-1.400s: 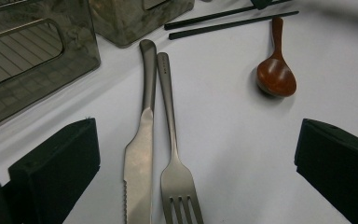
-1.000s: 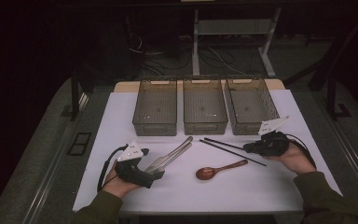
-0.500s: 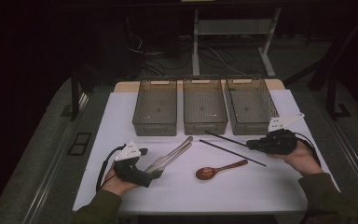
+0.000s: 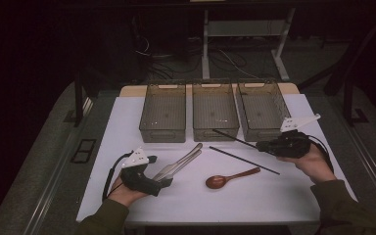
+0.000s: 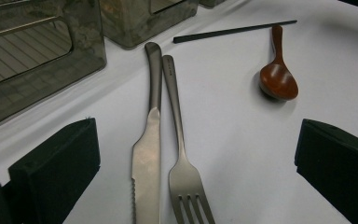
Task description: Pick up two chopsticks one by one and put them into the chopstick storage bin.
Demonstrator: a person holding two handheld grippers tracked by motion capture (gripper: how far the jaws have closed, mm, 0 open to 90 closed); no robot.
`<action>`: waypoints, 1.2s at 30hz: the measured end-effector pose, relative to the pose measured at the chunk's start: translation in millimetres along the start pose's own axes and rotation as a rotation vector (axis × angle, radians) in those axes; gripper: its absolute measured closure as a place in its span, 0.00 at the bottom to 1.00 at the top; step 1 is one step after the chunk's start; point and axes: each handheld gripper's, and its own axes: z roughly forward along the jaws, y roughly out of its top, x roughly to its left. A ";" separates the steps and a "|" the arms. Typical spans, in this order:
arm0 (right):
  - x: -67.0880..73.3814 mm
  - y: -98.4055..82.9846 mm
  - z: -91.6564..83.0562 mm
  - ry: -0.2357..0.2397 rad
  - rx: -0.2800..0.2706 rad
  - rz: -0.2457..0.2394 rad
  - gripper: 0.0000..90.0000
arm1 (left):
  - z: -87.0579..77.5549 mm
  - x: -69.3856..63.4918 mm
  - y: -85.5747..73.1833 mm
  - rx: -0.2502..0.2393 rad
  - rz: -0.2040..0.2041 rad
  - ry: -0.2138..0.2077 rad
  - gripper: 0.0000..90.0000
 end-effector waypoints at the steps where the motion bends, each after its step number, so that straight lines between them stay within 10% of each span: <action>1: 0.1 1.7 0.7 0.000 0.000 0.003 0.96 | 0.3 -0.6 0.2 0.001 0.001 0.002 0.00; 36: 1.5 70.1 59.4 -0.069 -0.011 0.060 0.96 | 2.1 -5.8 2.8 0.001 0.020 -0.001 0.00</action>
